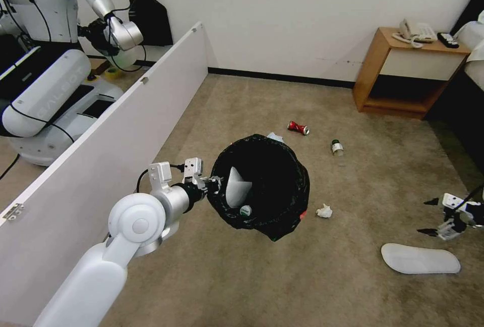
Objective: Pick up the trash bin and place the garbage on the floor into it.
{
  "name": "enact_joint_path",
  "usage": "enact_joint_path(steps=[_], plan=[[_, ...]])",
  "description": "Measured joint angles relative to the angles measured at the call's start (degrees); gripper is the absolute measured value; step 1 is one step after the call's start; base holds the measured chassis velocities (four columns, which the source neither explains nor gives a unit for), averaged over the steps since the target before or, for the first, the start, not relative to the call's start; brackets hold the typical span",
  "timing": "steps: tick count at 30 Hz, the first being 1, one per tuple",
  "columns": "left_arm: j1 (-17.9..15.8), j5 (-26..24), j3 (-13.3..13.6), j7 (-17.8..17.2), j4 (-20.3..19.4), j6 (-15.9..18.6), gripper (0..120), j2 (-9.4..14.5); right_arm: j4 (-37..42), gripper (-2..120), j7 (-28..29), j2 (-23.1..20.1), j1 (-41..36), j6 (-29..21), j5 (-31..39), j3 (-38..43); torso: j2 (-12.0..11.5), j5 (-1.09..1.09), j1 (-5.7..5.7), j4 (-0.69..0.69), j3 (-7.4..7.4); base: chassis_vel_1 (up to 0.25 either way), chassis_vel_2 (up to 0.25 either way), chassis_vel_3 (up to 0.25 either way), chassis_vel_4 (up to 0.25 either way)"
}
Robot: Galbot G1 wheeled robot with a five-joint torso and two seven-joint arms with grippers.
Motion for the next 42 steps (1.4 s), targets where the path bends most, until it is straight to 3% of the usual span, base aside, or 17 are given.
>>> enact_joint_path(steps=[2,5,7,14,20,30,42], plan=[[0.2,0.1,0.0,0.0,-0.2,0.0,0,0.0,-0.6,100,-0.1,-0.1,0.0,0.0,0.4,-0.2,0.0,0.00,0.00,0.00,0.00,0.000,0.000,0.000,0.000],[0.6,0.2,-0.3,0.1,-0.6,0.0,0,0.1,-2.1,100,1.5,-0.7,-0.9,0.4,6.4,-1.1,0.0,0.00,0.00,0.00,0.00,0.000,0.000,0.000,0.000],[0.9,0.4,-0.4,0.1,-0.9,0.0,0,0.0,-3.0,100,2.7,-1.4,-2.3,-0.8,15.2,-2.0,0.0,0.01,0.00,0.01,0.00,0.000,0.000,0.000,0.000],[0.6,0.8,0.3,0.3,-0.6,0.0,0,-0.8,-6.6,100,2.3,-0.8,-2.5,-0.9,19.0,-2.3,0.0,0.01,0.00,0.00,0.00,0.000,0.000,0.000,0.000],[0.1,1.4,1.1,0.7,0.2,0.0,0,-1.9,-8.9,100,0.4,-0.6,-1.8,-0.9,13.4,-2.1,0.0,0.00,0.00,0.00,0.00,0.000,0.000,0.000,0.000],[-0.6,2.7,2.1,1.2,1.6,0.1,0,-3.7,-12.4,100,-2.0,-0.3,-0.9,2.1,-4.7,-2.1,0.0,-0.01,0.00,-0.01,0.00,0.000,0.000,0.000,0.000],[0.0,3.3,1.8,2.4,1.6,0.1,0,-4.0,-12.6,100,-0.6,1.5,0.1,2.7,-9.1,-1.7,0.0,0.00,0.00,0.01,0.00,0.000,0.000,0.000,0.000]])
